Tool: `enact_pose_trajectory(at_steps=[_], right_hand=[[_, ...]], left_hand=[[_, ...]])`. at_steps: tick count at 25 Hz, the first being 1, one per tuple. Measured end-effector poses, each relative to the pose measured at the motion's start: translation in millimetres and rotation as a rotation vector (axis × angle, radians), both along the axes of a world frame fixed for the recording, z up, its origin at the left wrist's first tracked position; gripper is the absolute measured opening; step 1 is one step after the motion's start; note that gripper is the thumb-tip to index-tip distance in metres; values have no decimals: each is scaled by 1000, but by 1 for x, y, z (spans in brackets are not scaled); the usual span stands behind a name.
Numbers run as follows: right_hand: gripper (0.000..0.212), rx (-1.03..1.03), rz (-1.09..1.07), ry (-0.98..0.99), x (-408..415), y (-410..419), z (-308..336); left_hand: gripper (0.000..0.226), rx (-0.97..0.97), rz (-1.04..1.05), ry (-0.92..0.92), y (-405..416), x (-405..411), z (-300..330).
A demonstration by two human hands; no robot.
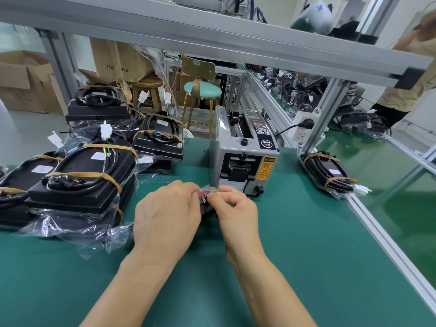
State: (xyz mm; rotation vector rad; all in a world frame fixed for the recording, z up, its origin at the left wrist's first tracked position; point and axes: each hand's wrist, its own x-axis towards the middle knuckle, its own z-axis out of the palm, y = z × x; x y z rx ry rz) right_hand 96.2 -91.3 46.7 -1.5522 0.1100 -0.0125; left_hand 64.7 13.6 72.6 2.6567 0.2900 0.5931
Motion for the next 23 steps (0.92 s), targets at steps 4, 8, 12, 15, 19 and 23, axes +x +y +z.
enact_pose_trajectory(at_steps=[4, 8, 12, 15, 19, 23], right_hand=[[17, 6, -9, -14, 2, -1, -5], [17, -18, -7, -27, 3, 0, -6], [19, -23, -20, -23, 4, -1, -6], [16, -10, -42, -12, 4, 0, -7], [18, 164, -85, 62, 5, -2, -11], [19, 75, -14, 8, 3, 1, -12]], left_hand=[[21, -37, 16, -21, -1, 0, 3], [19, -68, 39, -20, -2, 4, 4], [17, -75, 65, -26, -4, 10, 4], [15, -78, 81, -44, -4, 10, 4], [14, -97, 73, -56, -2, 11, 1], [13, -94, 70, -48, 1, 12, -1]])
